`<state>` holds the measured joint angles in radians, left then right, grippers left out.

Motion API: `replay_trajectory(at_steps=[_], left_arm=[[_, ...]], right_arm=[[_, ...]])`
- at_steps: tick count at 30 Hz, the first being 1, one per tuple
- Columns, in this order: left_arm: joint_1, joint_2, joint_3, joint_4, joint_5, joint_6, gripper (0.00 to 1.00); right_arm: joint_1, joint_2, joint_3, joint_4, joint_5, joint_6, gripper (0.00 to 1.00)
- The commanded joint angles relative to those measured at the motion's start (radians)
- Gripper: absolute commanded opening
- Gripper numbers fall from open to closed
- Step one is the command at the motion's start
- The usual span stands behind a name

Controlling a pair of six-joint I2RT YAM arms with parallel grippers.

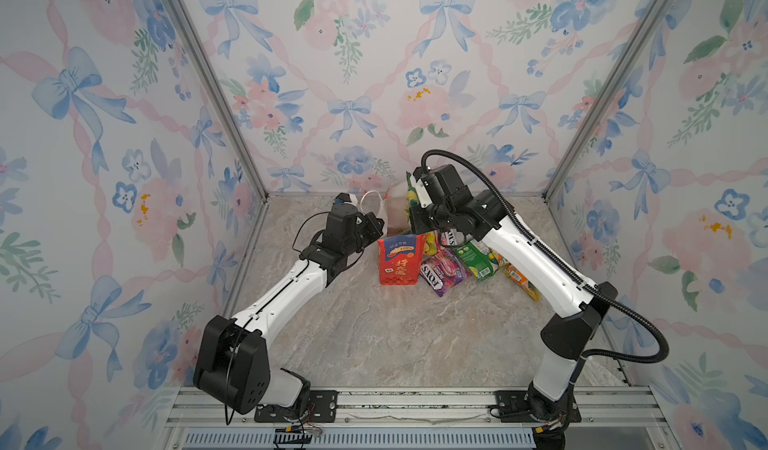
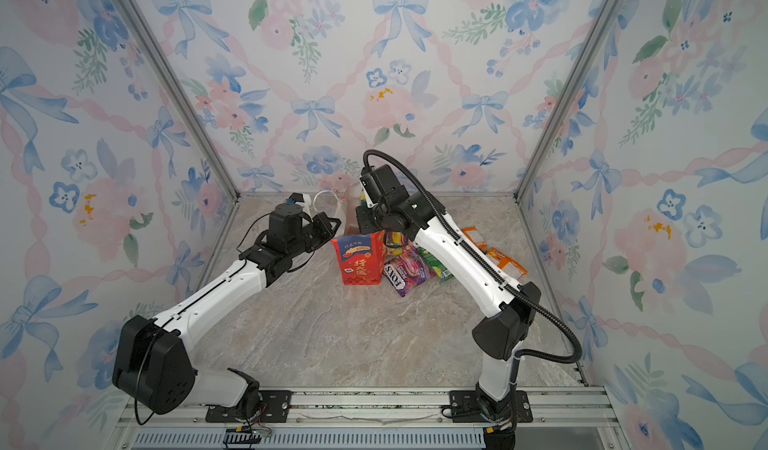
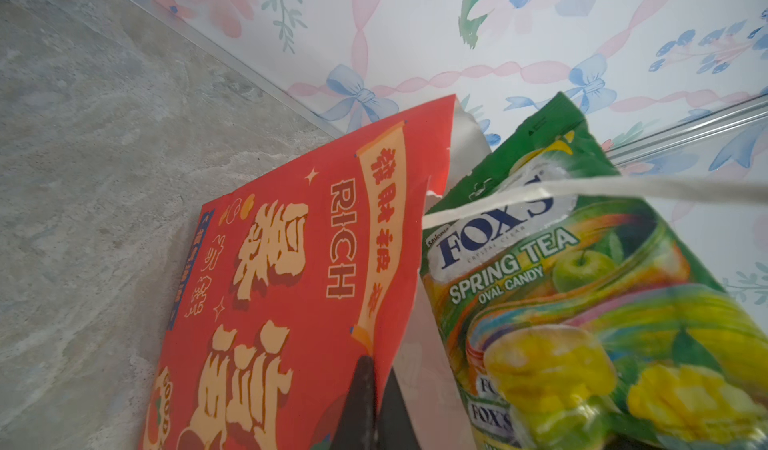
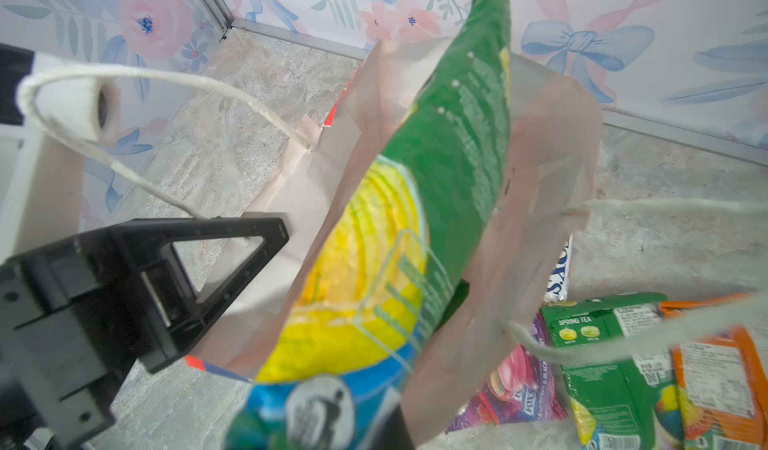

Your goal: Place the snacks into the paper bag

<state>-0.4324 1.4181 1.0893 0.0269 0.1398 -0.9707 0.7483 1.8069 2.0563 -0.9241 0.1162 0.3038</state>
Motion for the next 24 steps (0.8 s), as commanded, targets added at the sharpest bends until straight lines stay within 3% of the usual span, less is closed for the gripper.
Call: replay_trajectory(at_steps=[1,11,24], left_arm=[[-0.014,0.025,0.043,0.042,0.015,-0.006,0.0],[-0.035,0.051,0.075,0.043,0.013,-0.006,0.0],[-0.035,0.031,0.047,0.041,-0.001,-0.008,0.0]], right_arm=[[0.007,-0.06,-0.036,-0.014,-0.012,-0.033,0.0],[0.006,-0.067,-0.091,-0.019,-0.023,-0.065,0.0],[-0.025,-0.039,-0.091,-0.003,-0.059,0.054,0.0]])
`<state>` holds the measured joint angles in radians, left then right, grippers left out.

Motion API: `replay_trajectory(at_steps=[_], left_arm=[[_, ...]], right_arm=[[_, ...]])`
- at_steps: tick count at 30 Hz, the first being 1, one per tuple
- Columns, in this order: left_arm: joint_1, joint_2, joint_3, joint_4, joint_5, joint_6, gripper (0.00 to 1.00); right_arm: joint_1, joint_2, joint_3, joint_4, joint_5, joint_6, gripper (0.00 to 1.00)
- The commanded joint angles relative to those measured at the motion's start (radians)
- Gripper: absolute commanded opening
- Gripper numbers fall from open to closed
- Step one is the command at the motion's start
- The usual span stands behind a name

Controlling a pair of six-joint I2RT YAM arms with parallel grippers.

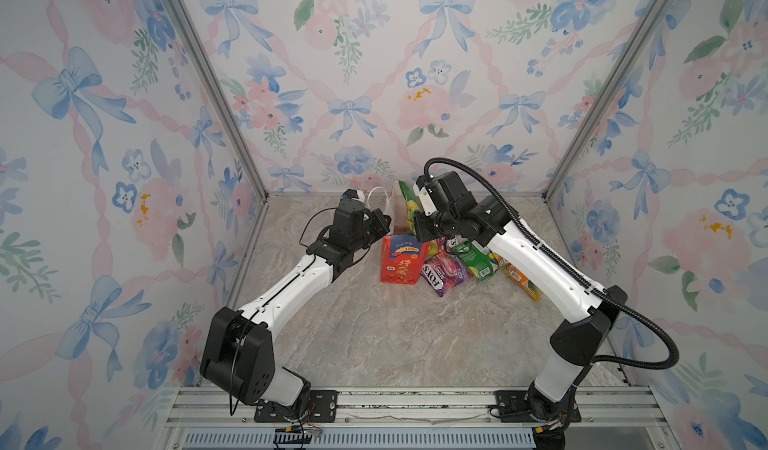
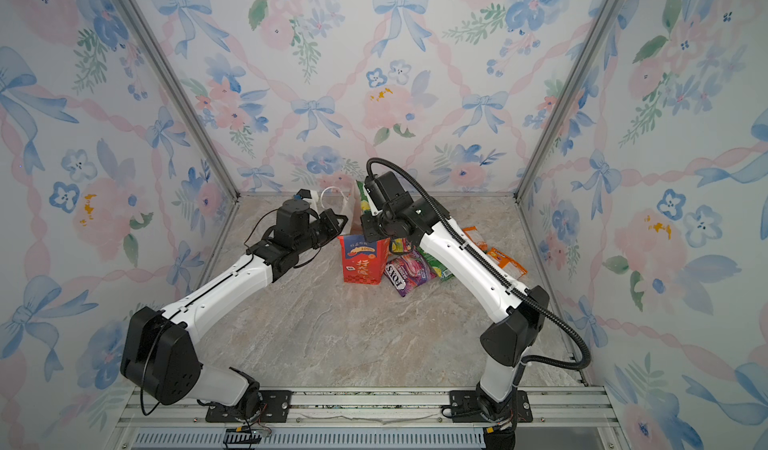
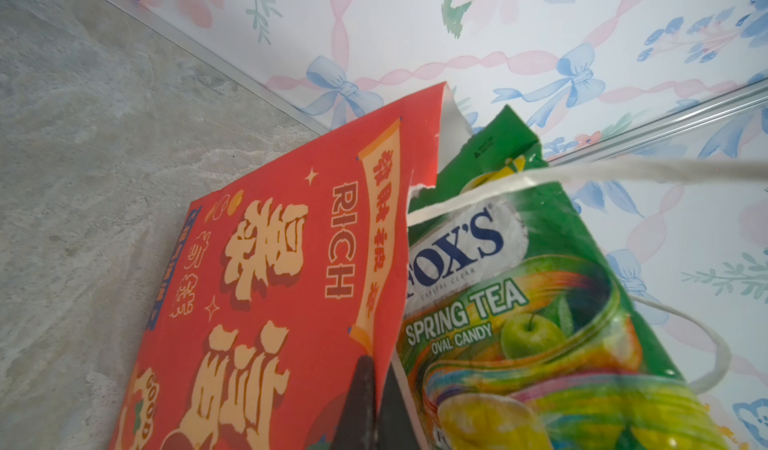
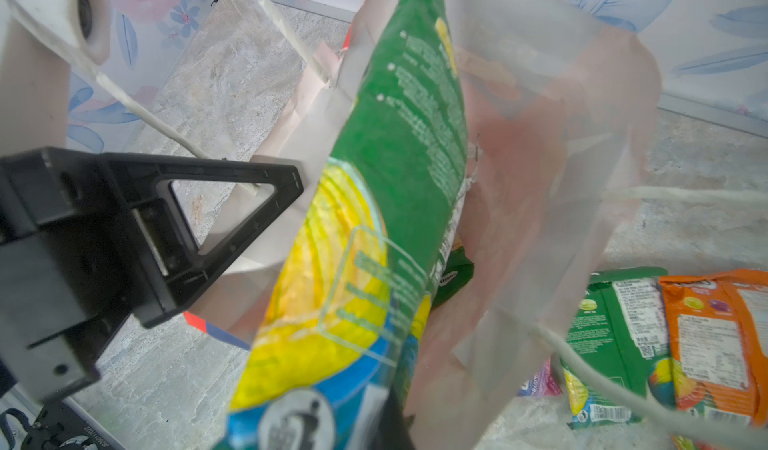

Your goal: Place the snacks into the paper bag

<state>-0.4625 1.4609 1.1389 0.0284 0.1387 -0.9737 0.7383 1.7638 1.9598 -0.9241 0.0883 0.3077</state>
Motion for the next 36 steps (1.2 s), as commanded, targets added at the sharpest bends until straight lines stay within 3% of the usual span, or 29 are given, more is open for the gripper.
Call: replay_trajectory(at_steps=[1,20,23,32,36], left_arm=[[-0.005,-0.013,-0.005,0.039,0.001,-0.005,0.0],[0.01,-0.03,-0.036,0.048,0.002,-0.008,0.0],[0.012,-0.032,-0.037,0.048,0.005,-0.008,0.0],[0.016,-0.027,-0.042,0.053,0.009,-0.011,0.0],[0.018,-0.033,-0.045,0.053,0.009,-0.012,0.0]], right_arm=[[-0.02,0.008,0.005,-0.003,-0.041,0.057,0.0],[-0.027,0.084,0.077,-0.035,-0.057,0.106,0.02],[-0.022,0.091,0.083,-0.032,-0.061,0.107,0.15],[-0.019,0.072,0.105,-0.033,-0.061,0.091,0.24],[-0.02,0.031,0.095,0.001,-0.126,0.066,0.3]])
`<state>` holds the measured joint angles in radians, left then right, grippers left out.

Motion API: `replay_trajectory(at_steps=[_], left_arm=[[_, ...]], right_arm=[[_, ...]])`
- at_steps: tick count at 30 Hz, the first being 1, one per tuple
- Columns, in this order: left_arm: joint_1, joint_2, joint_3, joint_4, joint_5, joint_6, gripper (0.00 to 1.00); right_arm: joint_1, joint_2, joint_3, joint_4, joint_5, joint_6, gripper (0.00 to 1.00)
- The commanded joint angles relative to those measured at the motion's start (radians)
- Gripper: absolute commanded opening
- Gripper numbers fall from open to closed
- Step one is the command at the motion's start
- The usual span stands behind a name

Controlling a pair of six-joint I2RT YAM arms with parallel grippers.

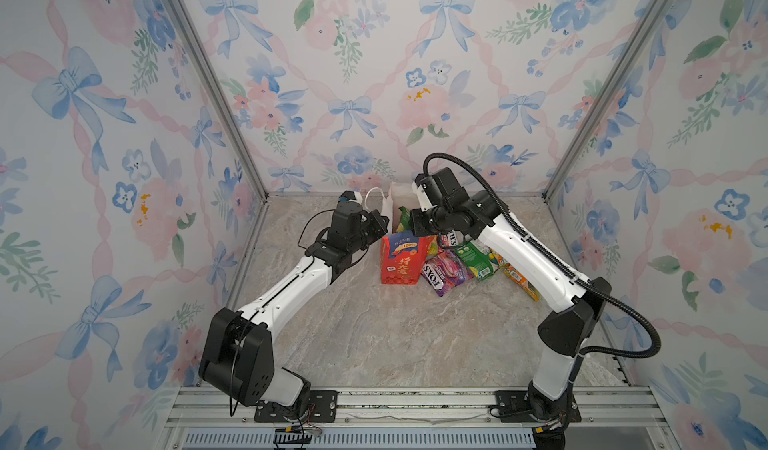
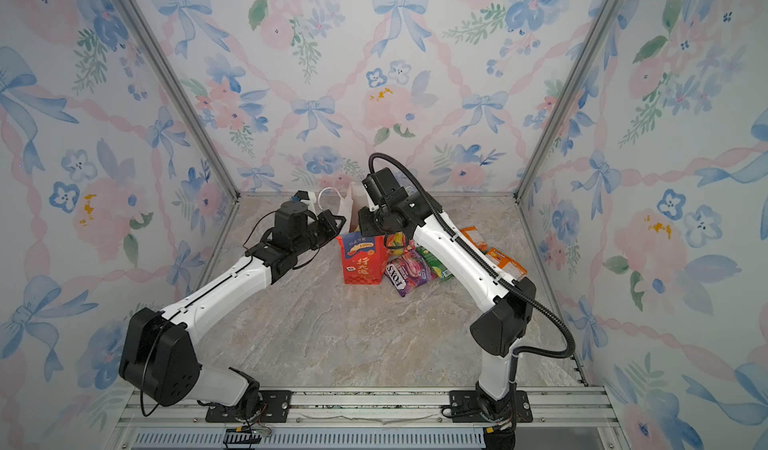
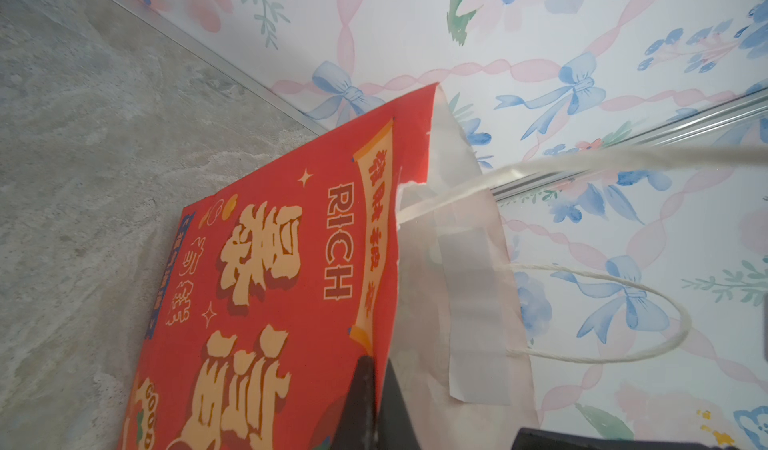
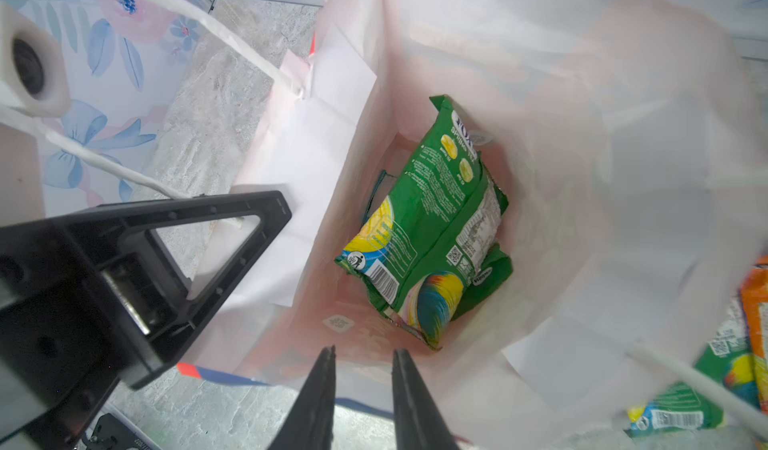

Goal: Place the snacks into the paper bag
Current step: 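Open the right gripper and withdraw it from the paper bag toward the packets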

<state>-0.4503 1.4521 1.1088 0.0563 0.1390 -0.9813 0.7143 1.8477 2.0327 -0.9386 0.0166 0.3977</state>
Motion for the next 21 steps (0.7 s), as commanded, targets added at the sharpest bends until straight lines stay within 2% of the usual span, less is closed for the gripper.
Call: replay_trajectory(at_steps=[1,8,13,17,21], left_arm=[[0.006,-0.026,-0.017,0.025,0.007,-0.004,0.0],[0.017,-0.044,-0.03,0.025,0.008,-0.003,0.0],[0.022,-0.044,-0.033,0.026,0.014,-0.003,0.0],[0.022,-0.045,-0.04,0.031,0.02,-0.005,0.0],[0.024,-0.048,-0.05,0.043,0.022,-0.009,0.0]], right_arm=[[0.004,-0.071,0.015,0.029,-0.076,-0.03,0.32],[-0.034,-0.228,-0.054,0.084,-0.205,-0.036,0.41],[-0.078,-0.354,-0.118,0.067,-0.241,-0.048,0.46],[-0.18,-0.497,-0.253,0.093,-0.302,-0.007,0.5],[-0.371,-0.647,-0.425,0.139,-0.379,0.067,0.55]])
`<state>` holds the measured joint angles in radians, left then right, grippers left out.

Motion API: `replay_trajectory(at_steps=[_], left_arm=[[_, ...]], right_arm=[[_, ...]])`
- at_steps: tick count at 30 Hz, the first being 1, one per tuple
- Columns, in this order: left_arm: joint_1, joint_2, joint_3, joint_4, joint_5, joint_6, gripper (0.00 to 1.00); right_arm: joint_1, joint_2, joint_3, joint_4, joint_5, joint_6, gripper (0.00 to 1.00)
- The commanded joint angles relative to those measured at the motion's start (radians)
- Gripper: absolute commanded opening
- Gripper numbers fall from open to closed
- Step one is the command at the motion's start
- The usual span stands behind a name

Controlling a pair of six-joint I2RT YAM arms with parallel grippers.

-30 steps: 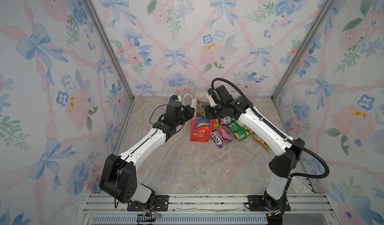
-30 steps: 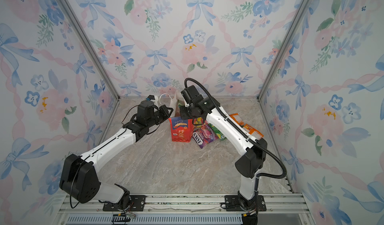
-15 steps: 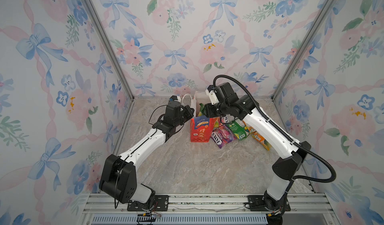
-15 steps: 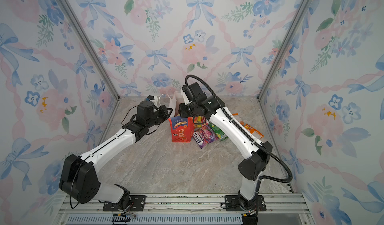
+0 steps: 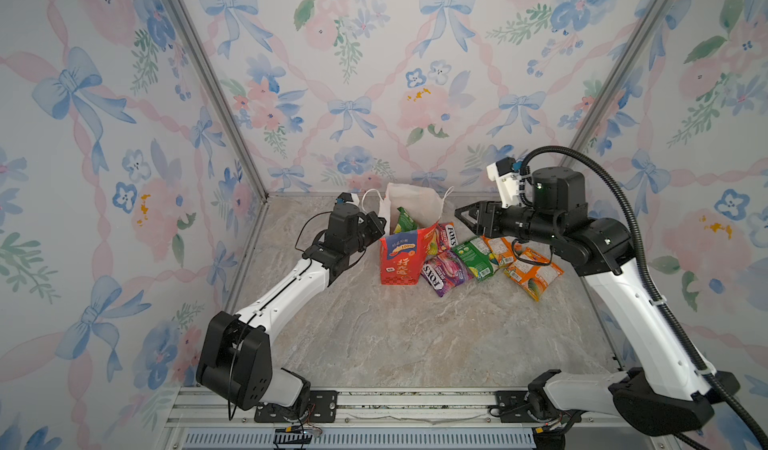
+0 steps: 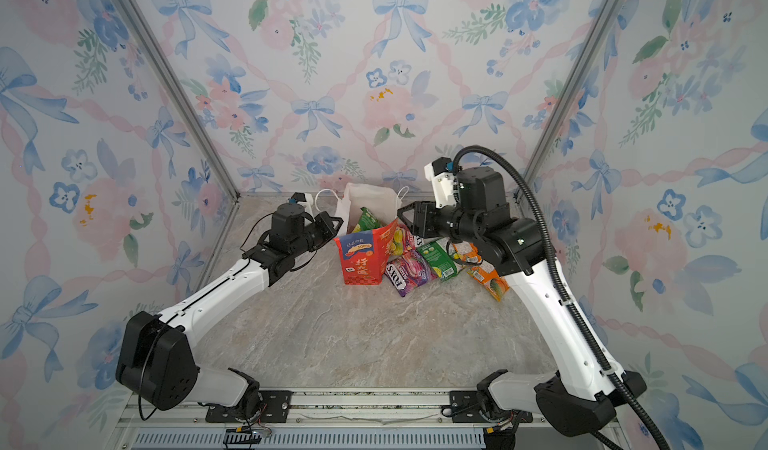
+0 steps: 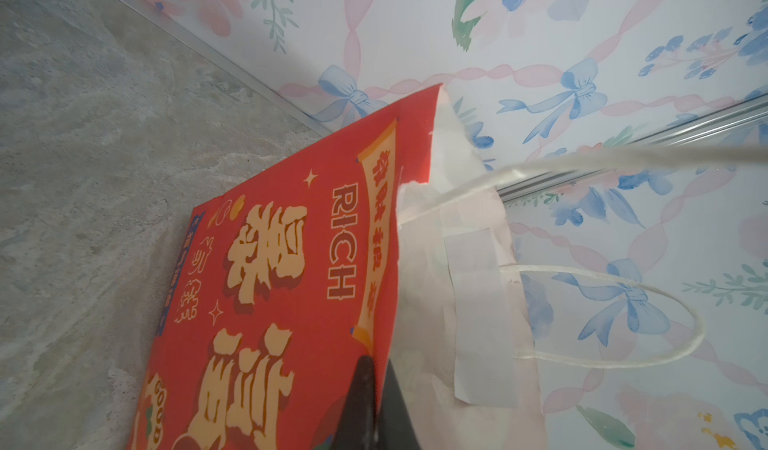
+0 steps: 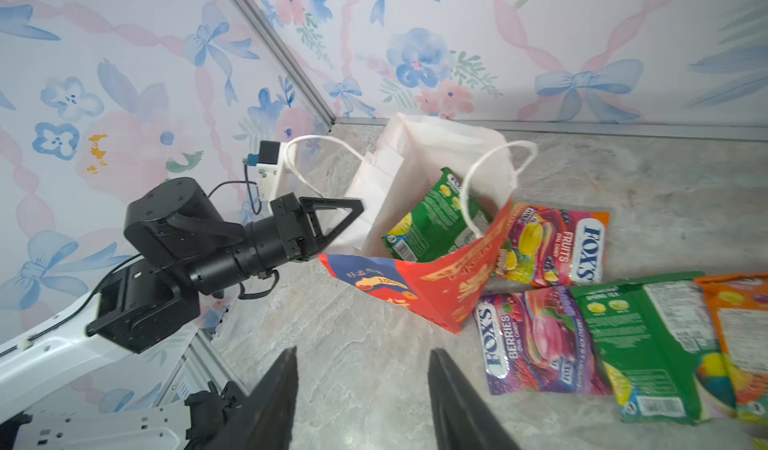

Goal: Place the snacks into the paper bag
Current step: 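Open the right gripper and withdraw it from the paper bag toward the packets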

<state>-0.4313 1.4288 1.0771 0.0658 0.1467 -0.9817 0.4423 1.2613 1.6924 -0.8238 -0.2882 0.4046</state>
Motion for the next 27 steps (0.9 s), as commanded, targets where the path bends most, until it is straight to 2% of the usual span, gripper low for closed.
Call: replay_trajectory(at_steps=[1,9,13,20,23,27], left_arm=[[0.007,-0.022,-0.019,0.037,0.019,-0.009,0.0],[0.008,-0.024,-0.02,0.037,0.024,-0.005,0.0],[0.009,-0.026,-0.022,0.035,0.018,-0.004,0.0],[0.01,-0.023,-0.023,0.037,0.02,-0.005,0.0],[0.011,-0.021,-0.023,0.039,0.023,-0.005,0.0],[0.012,-0.019,-0.023,0.04,0.024,-0.005,0.0]], right_arm=[[-0.154,-0.093,-0.127,0.027,-0.096,0.072,0.56],[-0.609,-0.24,-0.403,0.015,-0.317,0.113,0.59],[-0.771,-0.252,-0.5,-0.028,-0.327,0.065,0.59],[-0.978,-0.166,-0.68,0.011,-0.391,0.042,0.65],[-1.032,-0.135,-0.746,0.065,-0.418,0.064,0.71],[-1.08,-0.132,-0.804,0.125,-0.407,0.105,0.73]])
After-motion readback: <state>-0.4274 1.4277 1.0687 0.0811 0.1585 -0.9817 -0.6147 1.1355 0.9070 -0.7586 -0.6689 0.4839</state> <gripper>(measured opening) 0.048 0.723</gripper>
